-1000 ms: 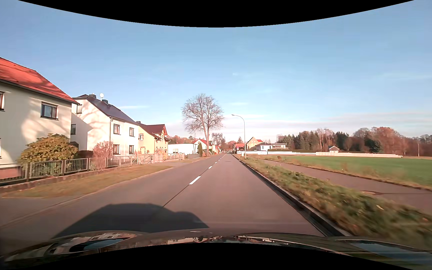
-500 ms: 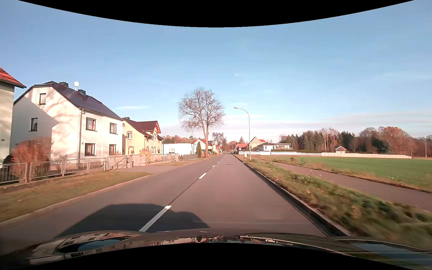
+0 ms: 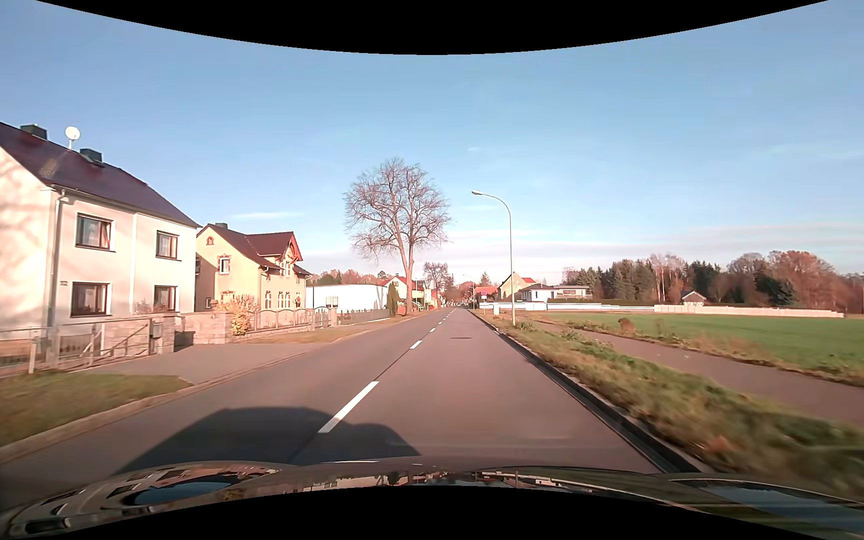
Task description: Follow the waypoints while adhering to traffic rules and regulations
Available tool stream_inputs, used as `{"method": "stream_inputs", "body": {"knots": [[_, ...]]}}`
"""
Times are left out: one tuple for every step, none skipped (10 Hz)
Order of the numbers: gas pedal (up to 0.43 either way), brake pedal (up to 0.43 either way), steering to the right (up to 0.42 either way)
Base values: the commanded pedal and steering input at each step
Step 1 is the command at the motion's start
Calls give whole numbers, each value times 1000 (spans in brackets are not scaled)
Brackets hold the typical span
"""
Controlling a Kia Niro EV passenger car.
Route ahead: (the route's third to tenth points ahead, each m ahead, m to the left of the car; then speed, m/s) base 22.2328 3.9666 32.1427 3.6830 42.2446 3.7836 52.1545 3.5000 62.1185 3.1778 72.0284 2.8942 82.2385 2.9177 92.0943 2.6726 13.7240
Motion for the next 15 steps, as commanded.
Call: {"method": "stream_inputs", "body": {"knots": [[118,0,-2],[118,0,-1],[118,0,-2],[118,0,-1],[118,0,0],[118,0,1],[118,0,1],[118,0,1],[118,0,1],[118,0,1],[118,0,1],[118,0,1],[118,0,1],[118,0,1],[118,0,1]]}}
